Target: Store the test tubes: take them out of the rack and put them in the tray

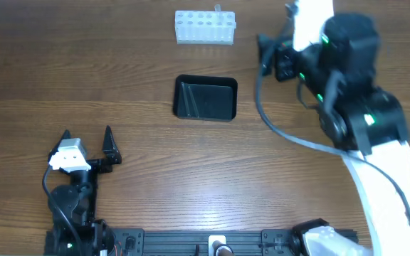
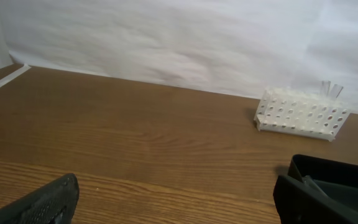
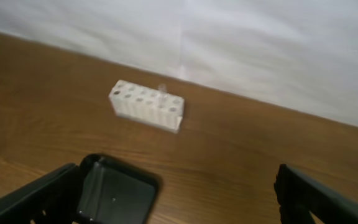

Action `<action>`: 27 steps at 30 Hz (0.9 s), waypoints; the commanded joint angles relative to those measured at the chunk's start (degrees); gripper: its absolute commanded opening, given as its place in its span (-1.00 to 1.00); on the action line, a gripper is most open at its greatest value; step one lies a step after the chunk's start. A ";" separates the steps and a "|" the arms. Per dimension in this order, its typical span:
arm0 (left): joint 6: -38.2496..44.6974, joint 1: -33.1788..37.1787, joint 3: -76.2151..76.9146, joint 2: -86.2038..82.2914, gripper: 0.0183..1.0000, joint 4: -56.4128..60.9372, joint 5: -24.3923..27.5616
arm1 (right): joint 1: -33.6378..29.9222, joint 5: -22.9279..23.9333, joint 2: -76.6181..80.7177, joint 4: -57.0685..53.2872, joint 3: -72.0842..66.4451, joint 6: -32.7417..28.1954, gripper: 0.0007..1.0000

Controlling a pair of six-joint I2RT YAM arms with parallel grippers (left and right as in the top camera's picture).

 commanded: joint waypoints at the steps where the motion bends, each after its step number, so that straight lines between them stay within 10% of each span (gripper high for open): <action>1: 0.83 0.26 -0.24 -0.09 0.99 -0.26 0.76 | 1.86 0.11 7.13 1.42 4.02 0.57 0.71; 3: 0.83 0.26 -0.24 -0.09 0.99 -0.26 0.76 | 2.51 1.27 10.69 4.55 4.70 0.57 0.98; 27: 0.83 0.26 -0.24 -0.09 1.00 -0.26 0.76 | 5.79 18.27 45.68 29.31 11.91 9.79 0.98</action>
